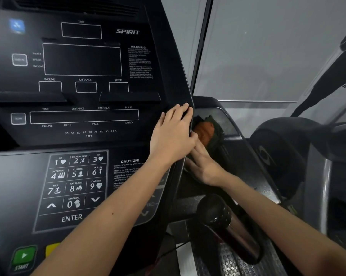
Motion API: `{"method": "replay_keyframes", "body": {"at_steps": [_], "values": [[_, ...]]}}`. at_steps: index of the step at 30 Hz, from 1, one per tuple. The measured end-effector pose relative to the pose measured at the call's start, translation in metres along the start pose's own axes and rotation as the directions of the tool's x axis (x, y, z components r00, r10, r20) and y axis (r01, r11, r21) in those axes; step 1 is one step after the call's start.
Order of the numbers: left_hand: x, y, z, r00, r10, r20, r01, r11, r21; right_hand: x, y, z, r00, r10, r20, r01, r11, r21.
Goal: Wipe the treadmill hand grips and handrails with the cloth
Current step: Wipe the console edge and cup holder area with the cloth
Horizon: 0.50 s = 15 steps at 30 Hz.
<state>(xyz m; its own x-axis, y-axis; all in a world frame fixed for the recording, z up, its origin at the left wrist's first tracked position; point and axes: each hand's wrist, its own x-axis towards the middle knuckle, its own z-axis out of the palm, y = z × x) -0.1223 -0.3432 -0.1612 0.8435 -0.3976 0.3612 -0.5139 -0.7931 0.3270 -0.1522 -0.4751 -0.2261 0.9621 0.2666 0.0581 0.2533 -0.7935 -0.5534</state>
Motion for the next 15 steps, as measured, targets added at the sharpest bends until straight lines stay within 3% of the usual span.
{"method": "replay_keyframes", "body": {"at_steps": [3, 6, 9, 12, 15], "values": [[0.0, 0.0, -0.001, 1.0, 0.0, 0.006, 0.0, 1.0, -0.002, 0.011, 0.006, -0.008, 0.995, 0.01, -0.103, -0.034, 0.973, -0.228], [0.0, 0.0, -0.001, 1.0, 0.0, 0.01, 0.0, 1.0, 0.001, 0.005, 0.018, -0.008, 0.98, 0.047, -0.196, -0.097, 0.961, -0.258], [0.001, -0.001, 0.0, 1.0, 0.002, 0.007, -0.002, 1.0, 0.004, -0.005, 0.032, -0.002, 0.983, 0.088, -0.16, -0.135, 0.941, -0.312], [0.001, -0.001, 0.001, 1.0, 0.007, 0.012, -0.007, 1.0, 0.005, 0.003, 0.029, 0.001, 0.983, 0.181, 0.01, -0.165, 0.919, -0.359], [0.001, -0.001, 0.0, 1.0, 0.005, 0.015, -0.005, 1.0, 0.005, 0.02, 0.019, 0.004, 0.89, 0.385, 0.245, -0.26, 0.869, -0.421]]}}
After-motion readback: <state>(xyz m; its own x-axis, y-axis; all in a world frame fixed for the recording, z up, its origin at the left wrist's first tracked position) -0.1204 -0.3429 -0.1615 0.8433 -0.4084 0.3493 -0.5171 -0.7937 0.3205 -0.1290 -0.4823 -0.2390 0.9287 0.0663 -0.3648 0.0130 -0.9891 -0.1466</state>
